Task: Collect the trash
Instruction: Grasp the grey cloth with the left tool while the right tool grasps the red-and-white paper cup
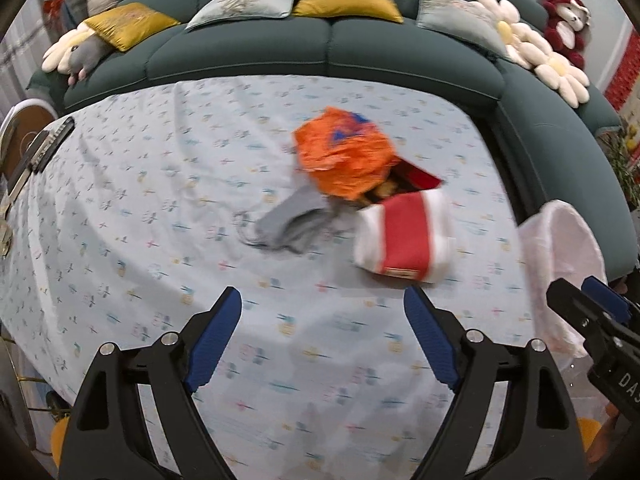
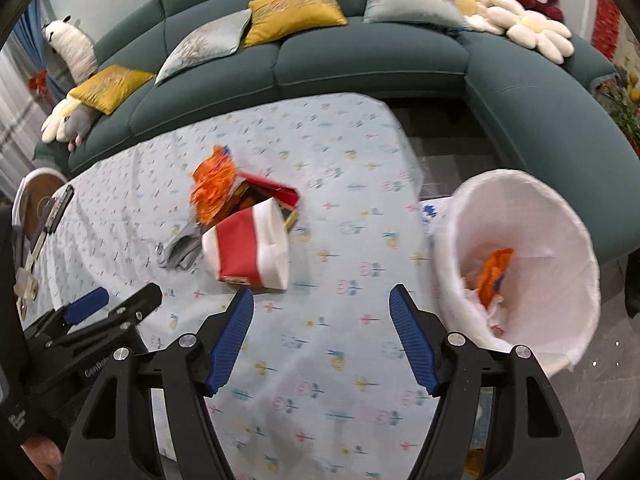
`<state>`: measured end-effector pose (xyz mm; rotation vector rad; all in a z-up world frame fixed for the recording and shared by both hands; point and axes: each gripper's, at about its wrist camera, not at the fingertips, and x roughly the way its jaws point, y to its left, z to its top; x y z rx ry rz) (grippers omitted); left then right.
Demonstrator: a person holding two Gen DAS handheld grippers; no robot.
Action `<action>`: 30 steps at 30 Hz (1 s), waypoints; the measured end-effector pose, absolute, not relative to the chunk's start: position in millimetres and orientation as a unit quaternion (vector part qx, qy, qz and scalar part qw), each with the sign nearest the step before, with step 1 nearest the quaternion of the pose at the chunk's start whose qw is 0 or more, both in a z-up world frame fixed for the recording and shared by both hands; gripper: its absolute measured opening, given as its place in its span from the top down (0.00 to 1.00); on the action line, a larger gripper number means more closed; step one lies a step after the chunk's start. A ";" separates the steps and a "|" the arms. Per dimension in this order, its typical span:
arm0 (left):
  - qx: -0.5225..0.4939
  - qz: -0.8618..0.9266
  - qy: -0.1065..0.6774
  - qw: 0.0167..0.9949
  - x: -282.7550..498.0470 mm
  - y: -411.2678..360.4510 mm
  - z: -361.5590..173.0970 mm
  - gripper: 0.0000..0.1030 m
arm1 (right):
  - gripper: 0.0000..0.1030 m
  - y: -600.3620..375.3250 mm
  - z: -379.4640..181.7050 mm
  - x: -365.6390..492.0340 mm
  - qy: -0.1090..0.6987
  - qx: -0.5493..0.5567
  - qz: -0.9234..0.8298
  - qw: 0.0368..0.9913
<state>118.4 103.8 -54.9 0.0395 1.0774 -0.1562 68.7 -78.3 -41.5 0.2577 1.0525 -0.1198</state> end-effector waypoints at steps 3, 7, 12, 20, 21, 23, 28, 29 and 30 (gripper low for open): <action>0.023 -0.067 0.515 0.854 129.6 117.1 -62.6 0.23 | 0.34 -69.7 -51.0 81.2 0.508 0.128 -0.049 0.850; 0.027 -0.070 0.522 0.850 148.0 128.1 -74.1 0.23 | 0.34 -63.1 -65.1 100.1 0.517 0.141 -0.041 0.843; 0.036 -0.090 0.526 0.845 168.4 127.6 -88.6 0.23 | 0.35 -61.3 -79.9 121.3 0.529 0.159 -0.032 0.833; 0.055 -0.094 0.539 0.835 198.2 116.3 -113.9 0.23 | 0.42 -60.6 -100.1 148.4 0.545 0.164 -0.026 0.822; 0.056 -0.093 0.544 0.832 201.4 115.8 -117.6 0.23 | 0.42 -60.6 -102.1 150.3 0.546 0.166 -0.023 0.821; 0.052 -0.095 0.550 0.828 206.1 115.8 -123.6 0.23 | 0.42 -59.9 -106.3 153.7 0.548 0.170 -0.015 0.819; 0.047 -0.114 0.549 0.827 209.5 113.9 -128.8 0.26 | 0.48 -56.2 -114.7 157.3 0.557 0.169 -0.004 0.813; 0.048 -0.115 0.549 0.826 210.3 112.9 -129.8 0.28 | 0.49 -55.9 -115.6 157.3 0.557 0.171 -0.001 0.813; 0.046 -0.118 0.550 0.825 210.9 112.5 -130.6 0.32 | 0.52 -55.3 -116.1 157.4 0.556 0.173 0.002 0.813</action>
